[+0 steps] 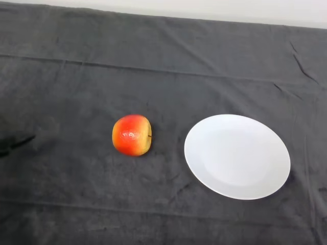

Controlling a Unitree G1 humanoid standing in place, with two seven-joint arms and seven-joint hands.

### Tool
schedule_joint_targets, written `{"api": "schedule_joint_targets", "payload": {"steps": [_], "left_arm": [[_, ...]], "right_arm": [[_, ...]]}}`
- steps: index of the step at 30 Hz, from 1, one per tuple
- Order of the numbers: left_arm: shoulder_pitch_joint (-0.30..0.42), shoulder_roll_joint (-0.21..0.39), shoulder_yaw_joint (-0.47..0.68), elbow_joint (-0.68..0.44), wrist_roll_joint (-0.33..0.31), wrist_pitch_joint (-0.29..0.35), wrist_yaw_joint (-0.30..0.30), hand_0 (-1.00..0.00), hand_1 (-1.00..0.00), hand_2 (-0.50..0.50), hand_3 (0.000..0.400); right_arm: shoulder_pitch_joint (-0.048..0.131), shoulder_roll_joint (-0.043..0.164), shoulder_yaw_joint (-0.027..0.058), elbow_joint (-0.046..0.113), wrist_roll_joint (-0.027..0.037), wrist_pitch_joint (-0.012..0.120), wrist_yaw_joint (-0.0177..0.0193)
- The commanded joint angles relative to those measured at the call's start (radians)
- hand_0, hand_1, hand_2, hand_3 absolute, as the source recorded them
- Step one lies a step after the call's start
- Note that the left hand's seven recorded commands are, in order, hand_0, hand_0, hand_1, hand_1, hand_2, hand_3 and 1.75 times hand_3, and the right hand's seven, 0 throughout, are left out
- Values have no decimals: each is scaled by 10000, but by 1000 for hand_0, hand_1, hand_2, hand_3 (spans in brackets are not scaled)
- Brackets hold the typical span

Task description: Move the apple to the plate

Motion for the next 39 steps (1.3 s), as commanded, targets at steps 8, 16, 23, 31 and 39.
{"api": "schedule_joint_targets", "payload": {"steps": [8,16,23,31,39], "left_arm": [[666,-322,-788,-2092,904,1217,147,0,0,0,0],[533,-659,-1362,-2451,1372,1770,-159,0,0,0,0],[183,-1035,-1865,-2150,1680,2012,-355,0,0,0,0],[-350,-1496,-2449,-1347,1862,2023,-553,0,0,0,0],[-945,-1901,-2983,-511,1866,1999,-719,0,0,0,0]], "right_arm": [[1324,906,0,507,253,406,-25],[1327,911,21,490,277,418,-20],[1327,914,39,482,297,423,-16],[1326,915,56,481,318,424,-12],[1324,915,68,486,334,421,-8]]}}
